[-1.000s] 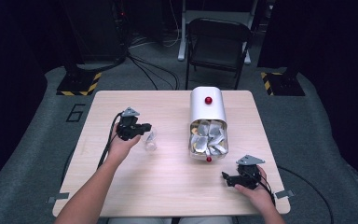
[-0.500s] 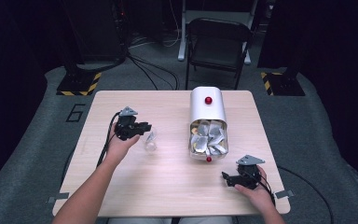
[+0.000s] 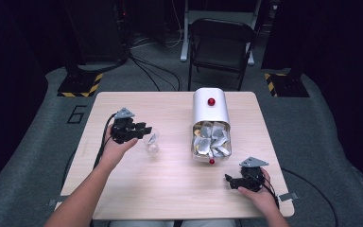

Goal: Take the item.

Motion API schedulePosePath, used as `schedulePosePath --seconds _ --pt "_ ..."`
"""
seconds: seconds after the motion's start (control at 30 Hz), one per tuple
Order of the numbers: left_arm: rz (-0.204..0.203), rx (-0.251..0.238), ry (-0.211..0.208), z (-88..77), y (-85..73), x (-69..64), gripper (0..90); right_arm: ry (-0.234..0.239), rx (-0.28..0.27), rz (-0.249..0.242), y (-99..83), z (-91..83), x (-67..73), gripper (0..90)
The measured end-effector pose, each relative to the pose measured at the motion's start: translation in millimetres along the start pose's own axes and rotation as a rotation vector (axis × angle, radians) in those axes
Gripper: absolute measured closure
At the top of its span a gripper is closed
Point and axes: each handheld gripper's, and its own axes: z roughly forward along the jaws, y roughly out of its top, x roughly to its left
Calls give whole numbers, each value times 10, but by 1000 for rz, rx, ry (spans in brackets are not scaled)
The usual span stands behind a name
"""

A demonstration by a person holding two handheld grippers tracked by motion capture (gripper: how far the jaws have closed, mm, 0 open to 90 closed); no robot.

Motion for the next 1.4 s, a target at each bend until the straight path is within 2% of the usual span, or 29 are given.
schedulePosePath --seconds 0.23,0.53,0.9,1.13,1.4 --pt "13 -9 0 -154 -2 -24 575 1 1 0 0 -1 0 116" --pt "28 -5 -1 -269 -21 -67 549 1 1 0 0 -1 -1 116" --pt "56 -9 -24 -426 -50 -218 524 1 1 0 0 -1 0 116" --pt "52 -21 -33 -530 -150 -256 505 1 1 0 0 -1 0 116" --pt "36 -24 -6 -620 -339 -210 494 1 1 0 0 -1 0 116"
